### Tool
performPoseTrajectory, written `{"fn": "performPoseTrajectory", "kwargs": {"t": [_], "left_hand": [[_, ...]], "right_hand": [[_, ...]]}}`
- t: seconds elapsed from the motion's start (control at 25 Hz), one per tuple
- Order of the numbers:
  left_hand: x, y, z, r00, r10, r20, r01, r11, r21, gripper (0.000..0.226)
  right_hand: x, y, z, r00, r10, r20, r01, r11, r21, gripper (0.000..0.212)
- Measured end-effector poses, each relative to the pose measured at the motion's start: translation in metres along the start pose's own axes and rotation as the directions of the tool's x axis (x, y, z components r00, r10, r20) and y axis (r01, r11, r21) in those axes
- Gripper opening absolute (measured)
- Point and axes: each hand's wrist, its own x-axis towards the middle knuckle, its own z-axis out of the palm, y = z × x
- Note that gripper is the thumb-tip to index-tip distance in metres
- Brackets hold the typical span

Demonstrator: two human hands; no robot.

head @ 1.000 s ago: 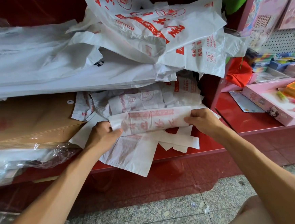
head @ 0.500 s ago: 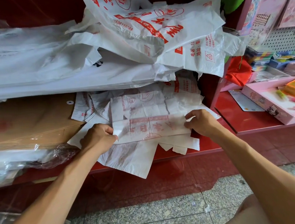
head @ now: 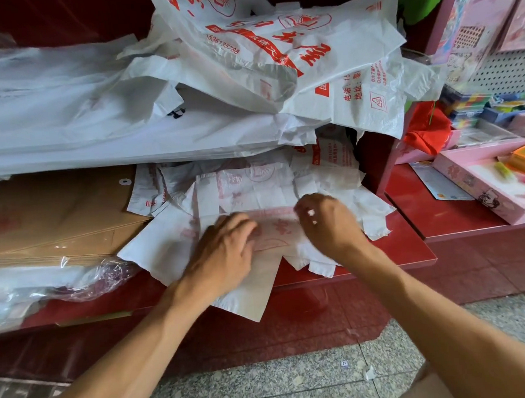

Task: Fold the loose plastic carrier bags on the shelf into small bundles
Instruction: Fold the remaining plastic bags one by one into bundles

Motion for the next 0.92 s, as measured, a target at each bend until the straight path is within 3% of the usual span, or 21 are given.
{"fn": "performPoseTrajectory", "kwargs": {"t": [0.08,0.12,0.24,0.4,0.56,0.72,0.84,0.92], "left_hand": [[0.004,0.008,0.018,0.987,0.061,0.149,-0.055,0.998,-0.04,0.054],[0.006,0.01,0.023,0.978,0.053,0.202,-0.045,0.998,-0.045,0.06],[0.011,-0.006,0.028,0.955,-0.066,0.29,0.061,0.998,0.026,0.064],[0.015,-0.023,0.01,0.959,-0.15,0.24,0.122,0.984,0.129,0.063],[0.015,-0.037,-0.001,0.939,-0.259,0.226,0.23,0.962,0.147,0.071],[0.014,-0.037,-0.007,0.921,-0.332,0.202,0.352,0.934,-0.069,0.065],[0.012,-0.038,-0.02,0.899,-0.327,0.29,0.389,0.901,-0.19,0.098],[0.009,-0.039,-0.022,0.906,-0.292,0.307,0.345,0.929,-0.134,0.1]], "right_hand": [[-0.006,-0.018,0.024,0.952,-0.133,0.276,0.153,0.987,-0.05,0.042],[-0.008,-0.023,0.032,0.926,-0.12,0.359,0.158,0.984,-0.079,0.05],[-0.005,-0.022,0.032,0.886,-0.042,0.462,0.101,0.989,-0.104,0.058],[0.007,0.002,0.004,0.777,0.081,0.624,0.027,0.987,-0.161,0.073],[0.012,0.027,-0.011,0.856,0.167,0.488,-0.123,0.985,-0.121,0.056],[0.011,0.035,-0.019,0.943,0.23,0.241,-0.238,0.971,0.004,0.031],[0.012,0.038,-0.028,0.927,0.332,0.176,-0.366,0.906,0.214,0.018],[0.013,0.042,-0.034,0.894,0.403,0.196,-0.448,0.797,0.405,0.021]]}}
